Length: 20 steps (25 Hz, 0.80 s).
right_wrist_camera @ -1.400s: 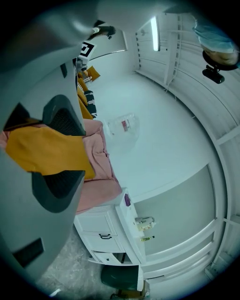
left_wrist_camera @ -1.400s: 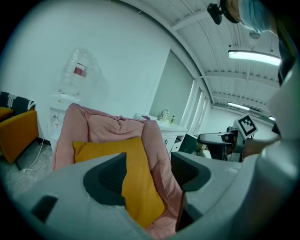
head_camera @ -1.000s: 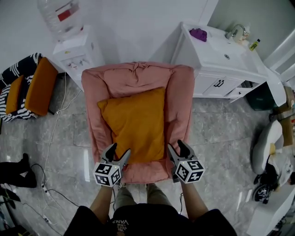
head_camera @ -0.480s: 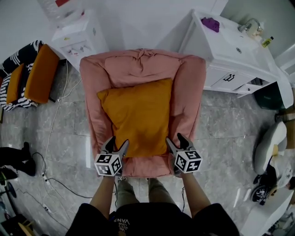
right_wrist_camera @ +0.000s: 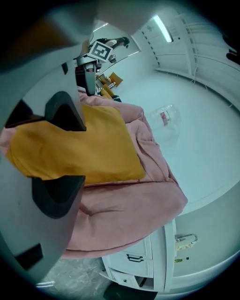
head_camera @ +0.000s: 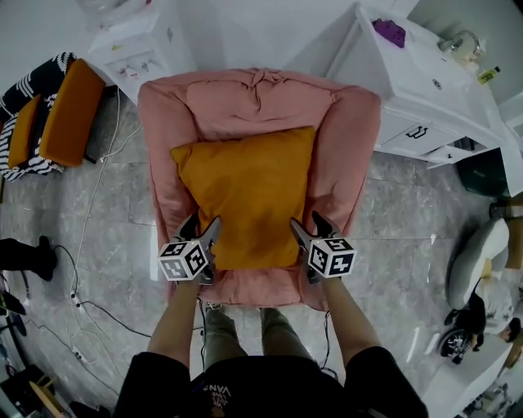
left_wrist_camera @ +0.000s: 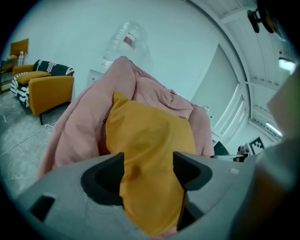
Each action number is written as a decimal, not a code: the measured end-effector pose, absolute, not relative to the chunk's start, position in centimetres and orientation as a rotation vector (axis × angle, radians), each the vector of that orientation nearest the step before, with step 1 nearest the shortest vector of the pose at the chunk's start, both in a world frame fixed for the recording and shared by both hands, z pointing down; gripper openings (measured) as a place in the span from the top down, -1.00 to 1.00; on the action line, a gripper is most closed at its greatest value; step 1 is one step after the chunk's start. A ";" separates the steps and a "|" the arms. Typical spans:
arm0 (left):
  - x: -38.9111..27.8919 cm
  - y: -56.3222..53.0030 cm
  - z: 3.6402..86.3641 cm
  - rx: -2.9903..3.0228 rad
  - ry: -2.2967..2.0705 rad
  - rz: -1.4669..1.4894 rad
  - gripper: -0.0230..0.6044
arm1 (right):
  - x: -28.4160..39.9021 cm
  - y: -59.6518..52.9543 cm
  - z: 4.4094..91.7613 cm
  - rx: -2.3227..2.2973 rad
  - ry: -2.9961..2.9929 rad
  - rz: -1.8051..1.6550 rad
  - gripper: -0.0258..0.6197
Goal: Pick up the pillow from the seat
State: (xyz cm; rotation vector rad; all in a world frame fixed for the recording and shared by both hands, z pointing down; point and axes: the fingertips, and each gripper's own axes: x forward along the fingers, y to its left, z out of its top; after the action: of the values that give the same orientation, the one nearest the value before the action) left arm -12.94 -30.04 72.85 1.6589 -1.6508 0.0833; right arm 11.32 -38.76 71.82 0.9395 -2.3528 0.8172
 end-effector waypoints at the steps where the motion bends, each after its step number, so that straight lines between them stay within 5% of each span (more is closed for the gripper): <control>1: -13.3 -30.5 73.0 1.650 -1.652 0.063 -0.10 | 11.1 -39.3 72.1 0.930 -2.353 0.815 0.06; 20: -15.8 -36.2 77.8 1.601 -1.508 0.000 -0.24 | 7.5 -47.0 76.9 0.890 -2.361 0.944 -0.08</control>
State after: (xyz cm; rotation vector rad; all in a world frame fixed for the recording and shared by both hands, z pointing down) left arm -15.77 -36.25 77.83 1.6012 -1.5085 0.0002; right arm 7.46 -46.97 76.90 0.8901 -2.3611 0.9444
